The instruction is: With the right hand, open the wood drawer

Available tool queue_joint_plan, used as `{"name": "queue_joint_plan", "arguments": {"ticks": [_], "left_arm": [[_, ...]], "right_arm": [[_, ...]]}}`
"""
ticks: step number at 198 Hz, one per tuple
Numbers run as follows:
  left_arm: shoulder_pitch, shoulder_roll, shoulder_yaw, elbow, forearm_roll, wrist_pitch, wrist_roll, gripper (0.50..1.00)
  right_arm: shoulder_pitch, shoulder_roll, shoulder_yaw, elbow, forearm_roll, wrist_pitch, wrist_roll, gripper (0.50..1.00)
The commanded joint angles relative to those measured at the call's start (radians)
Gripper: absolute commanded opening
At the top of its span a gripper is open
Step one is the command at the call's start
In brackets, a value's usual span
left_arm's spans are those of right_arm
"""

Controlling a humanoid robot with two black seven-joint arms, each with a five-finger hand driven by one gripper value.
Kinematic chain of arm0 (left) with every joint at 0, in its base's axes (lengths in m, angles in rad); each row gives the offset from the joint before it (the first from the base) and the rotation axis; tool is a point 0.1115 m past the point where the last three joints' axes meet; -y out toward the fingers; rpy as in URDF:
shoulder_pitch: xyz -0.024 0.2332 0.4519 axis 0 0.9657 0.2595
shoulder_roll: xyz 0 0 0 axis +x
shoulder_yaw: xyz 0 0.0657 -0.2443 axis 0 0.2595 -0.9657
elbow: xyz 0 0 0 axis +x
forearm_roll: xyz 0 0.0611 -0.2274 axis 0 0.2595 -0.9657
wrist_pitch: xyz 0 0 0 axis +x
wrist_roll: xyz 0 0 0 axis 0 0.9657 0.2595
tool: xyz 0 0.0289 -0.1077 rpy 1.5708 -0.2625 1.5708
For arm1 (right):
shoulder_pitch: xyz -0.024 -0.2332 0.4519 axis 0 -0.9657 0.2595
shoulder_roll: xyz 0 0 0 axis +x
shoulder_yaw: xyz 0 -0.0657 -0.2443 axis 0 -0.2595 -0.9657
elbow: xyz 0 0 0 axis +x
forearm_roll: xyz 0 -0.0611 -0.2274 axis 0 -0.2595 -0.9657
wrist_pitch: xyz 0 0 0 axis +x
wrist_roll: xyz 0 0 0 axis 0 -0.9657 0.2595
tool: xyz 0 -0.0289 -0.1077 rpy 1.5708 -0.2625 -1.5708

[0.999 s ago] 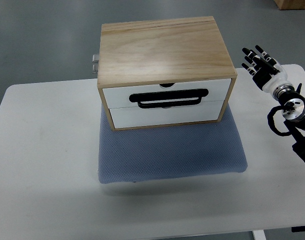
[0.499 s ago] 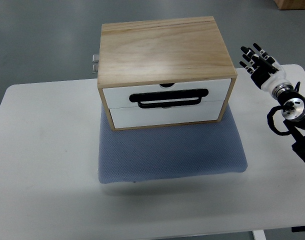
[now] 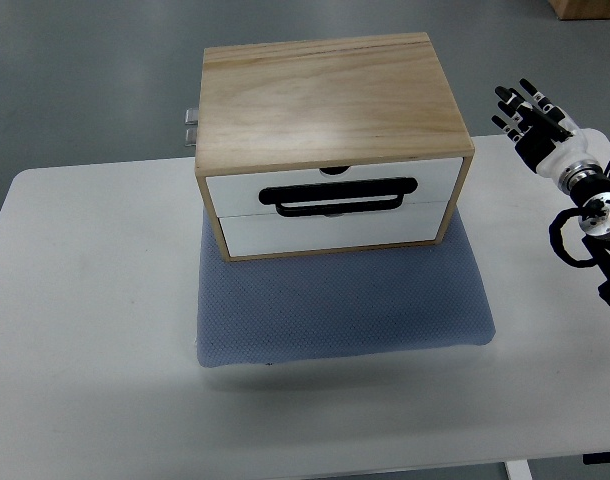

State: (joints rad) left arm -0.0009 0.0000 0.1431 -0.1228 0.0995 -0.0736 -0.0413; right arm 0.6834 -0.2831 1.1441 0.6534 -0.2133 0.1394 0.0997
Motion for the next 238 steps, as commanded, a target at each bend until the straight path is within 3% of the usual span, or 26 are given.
{"name": "queue_joint_plan", "arguments": {"ticks": [1, 238], "left_arm": [[0.001, 0.000, 0.000, -0.001, 0.000, 0.000, 0.001, 1.000], [0.001, 0.000, 0.000, 0.000, 0.000, 0.000, 0.000, 1.000]], "right_arm": [[0.001, -0.010, 0.000, 0.000, 0.000, 0.011, 0.000, 0.944], [0.004, -0.034, 0.000, -0.005, 0.000, 0.016, -0.002, 0.944]]}}
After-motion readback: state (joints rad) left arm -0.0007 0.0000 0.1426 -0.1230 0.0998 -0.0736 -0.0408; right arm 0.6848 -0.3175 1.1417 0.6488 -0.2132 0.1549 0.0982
